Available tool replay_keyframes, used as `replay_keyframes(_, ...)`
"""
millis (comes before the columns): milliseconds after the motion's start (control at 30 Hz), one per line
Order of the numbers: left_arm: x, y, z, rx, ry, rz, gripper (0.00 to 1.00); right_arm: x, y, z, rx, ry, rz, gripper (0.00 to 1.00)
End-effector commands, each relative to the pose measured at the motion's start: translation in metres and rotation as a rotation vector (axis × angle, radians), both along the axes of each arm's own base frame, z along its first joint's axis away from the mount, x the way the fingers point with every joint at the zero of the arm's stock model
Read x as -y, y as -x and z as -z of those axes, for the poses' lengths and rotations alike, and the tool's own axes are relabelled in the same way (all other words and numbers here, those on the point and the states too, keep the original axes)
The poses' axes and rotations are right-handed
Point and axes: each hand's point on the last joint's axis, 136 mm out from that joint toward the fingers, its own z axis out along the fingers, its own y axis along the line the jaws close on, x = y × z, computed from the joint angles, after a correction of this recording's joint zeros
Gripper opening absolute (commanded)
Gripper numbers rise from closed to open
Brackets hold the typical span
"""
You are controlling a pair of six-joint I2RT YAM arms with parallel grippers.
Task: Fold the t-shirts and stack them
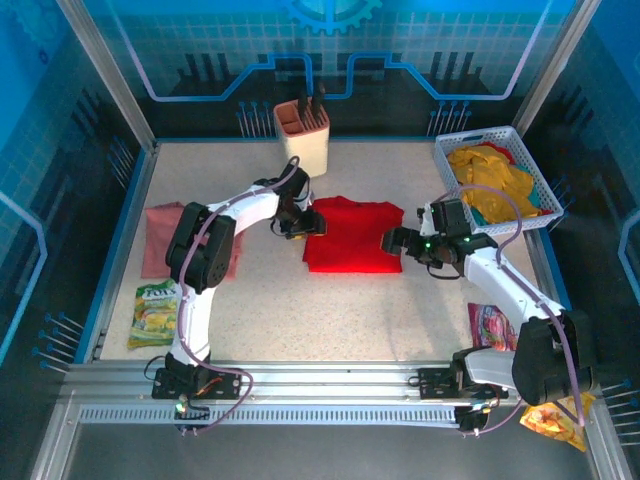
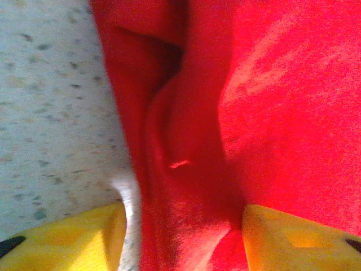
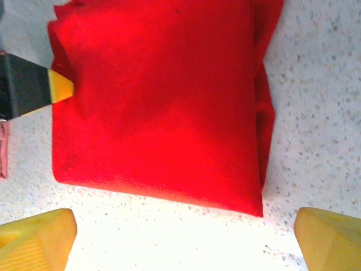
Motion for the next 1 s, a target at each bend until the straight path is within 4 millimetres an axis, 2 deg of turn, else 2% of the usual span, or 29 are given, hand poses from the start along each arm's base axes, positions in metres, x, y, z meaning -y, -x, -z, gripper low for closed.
replay_keyframes(0, 0.022, -0.002, -0.001, -0.012, 0.058, 0.014, 0.52, 0.003, 0.01, 0.008, -0.041, -0.001, -0.009, 1.0)
replay_keyframes(167, 0.031, 0.003, 0.007, -0.043, 0.077, 0.019, 0.48, 0.008, 0.015, 0.008, -0.038, 0.012, 0.0, 1.0)
replay_keyframes(333, 0.035, 0.004, 0.016, -0.069, 0.091, -0.001, 0.38, 0.012, 0.017, 0.005, -0.03, -0.003, 0.013, 1.0)
replay_keyframes(533, 0.036, 0.002, 0.019, -0.078, 0.094, -0.011, 0.16, 0.018, 0.019, 0.005, -0.033, -0.005, 0.029, 1.0)
replay_keyframes(633, 0.03, 0.004, 0.019, -0.075, 0.059, -0.018, 0.02, 0.022, 0.021, 0.005, -0.038, -0.003, 0.041, 1.0)
replay_keyframes(667, 0.026, 0.005, 0.017, -0.074, 0.025, -0.019, 0.0, 0.023, 0.021, 0.004, -0.038, -0.003, 0.047, 1.0)
replay_keyframes(733, 0.018, 0.009, 0.008, -0.041, -0.054, 0.005, 0.0, 0.026, 0.022, 0.003, -0.038, -0.003, 0.054, 1.0)
replay_keyframes(833, 0.004, 0.015, -0.014, 0.007, -0.142, 0.037, 0.0, 0.029, 0.024, 0.003, -0.039, -0.01, 0.066, 1.0)
replay_keyframes(967, -0.018, 0.023, -0.057, 0.121, -0.212, 0.079, 0.0, 0.028, 0.027, 0.0, -0.042, -0.031, 0.07, 1.0)
